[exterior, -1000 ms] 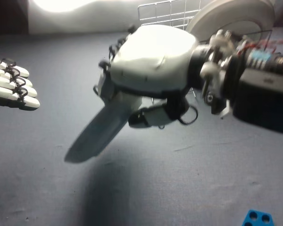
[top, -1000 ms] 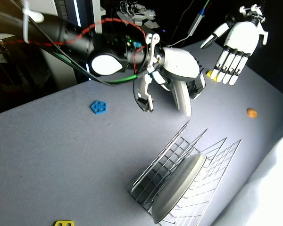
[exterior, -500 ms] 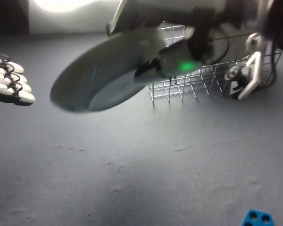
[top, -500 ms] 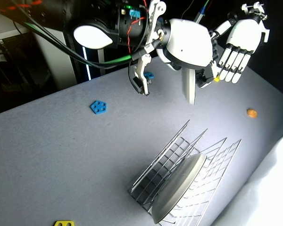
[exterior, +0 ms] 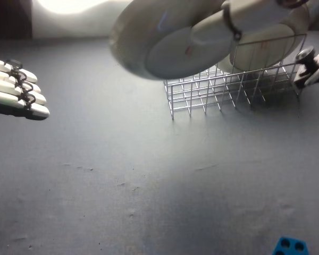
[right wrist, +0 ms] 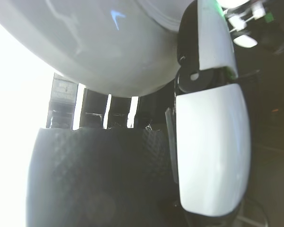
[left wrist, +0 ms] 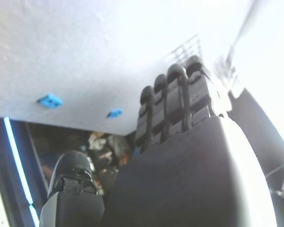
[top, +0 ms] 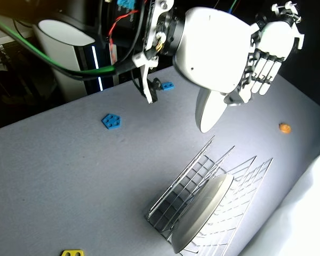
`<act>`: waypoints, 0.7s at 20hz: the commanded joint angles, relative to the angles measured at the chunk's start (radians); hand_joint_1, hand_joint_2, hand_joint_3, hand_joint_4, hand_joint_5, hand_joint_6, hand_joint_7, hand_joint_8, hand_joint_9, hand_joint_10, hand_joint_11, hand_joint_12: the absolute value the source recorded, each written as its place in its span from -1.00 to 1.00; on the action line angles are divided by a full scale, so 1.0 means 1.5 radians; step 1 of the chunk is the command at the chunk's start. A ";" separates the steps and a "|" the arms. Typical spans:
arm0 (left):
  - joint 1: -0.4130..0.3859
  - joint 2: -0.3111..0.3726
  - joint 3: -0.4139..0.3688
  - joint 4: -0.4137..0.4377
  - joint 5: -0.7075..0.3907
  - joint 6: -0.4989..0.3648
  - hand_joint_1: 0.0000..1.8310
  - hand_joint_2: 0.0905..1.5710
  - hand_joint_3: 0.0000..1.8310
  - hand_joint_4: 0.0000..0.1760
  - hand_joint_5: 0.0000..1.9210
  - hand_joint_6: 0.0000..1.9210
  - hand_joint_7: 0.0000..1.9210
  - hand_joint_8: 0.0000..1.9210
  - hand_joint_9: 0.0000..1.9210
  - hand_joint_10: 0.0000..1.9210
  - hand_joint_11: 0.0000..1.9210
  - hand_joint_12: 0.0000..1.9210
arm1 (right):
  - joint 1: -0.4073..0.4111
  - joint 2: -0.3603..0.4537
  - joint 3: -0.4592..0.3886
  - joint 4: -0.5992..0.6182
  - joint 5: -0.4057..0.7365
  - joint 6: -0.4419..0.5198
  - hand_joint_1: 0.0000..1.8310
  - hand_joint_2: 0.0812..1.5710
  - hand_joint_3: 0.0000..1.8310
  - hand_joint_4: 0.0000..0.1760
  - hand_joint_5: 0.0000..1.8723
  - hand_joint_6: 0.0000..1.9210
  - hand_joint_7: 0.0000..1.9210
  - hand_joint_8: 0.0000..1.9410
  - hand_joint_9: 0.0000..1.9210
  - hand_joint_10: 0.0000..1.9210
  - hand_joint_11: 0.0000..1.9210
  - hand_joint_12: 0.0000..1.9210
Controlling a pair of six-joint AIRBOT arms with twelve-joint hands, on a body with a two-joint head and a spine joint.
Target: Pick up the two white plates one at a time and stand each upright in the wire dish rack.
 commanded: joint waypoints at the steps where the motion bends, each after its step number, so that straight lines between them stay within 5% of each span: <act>1: -0.008 0.005 0.006 -0.045 -0.004 -0.001 -1.00 0.41 -1.00 -1.00 -0.87 -1.00 -0.87 -1.00 -0.90 -1.00 -1.00 -0.89 | 0.015 0.004 0.002 0.005 0.081 0.013 0.33 0.39 -1.00 -1.00 0.07 0.08 0.01 -0.04 0.22 -1.00 -0.25 -0.11; 14: -0.005 0.000 0.014 -0.043 -0.004 -0.001 -1.00 0.39 -1.00 -1.00 -0.86 -0.99 -0.86 -0.99 -0.90 -0.99 -1.00 -0.88 | 0.002 0.018 0.052 0.005 0.050 0.002 0.33 0.39 -1.00 -0.97 0.07 0.06 0.01 -0.04 0.23 -1.00 -0.27 -0.10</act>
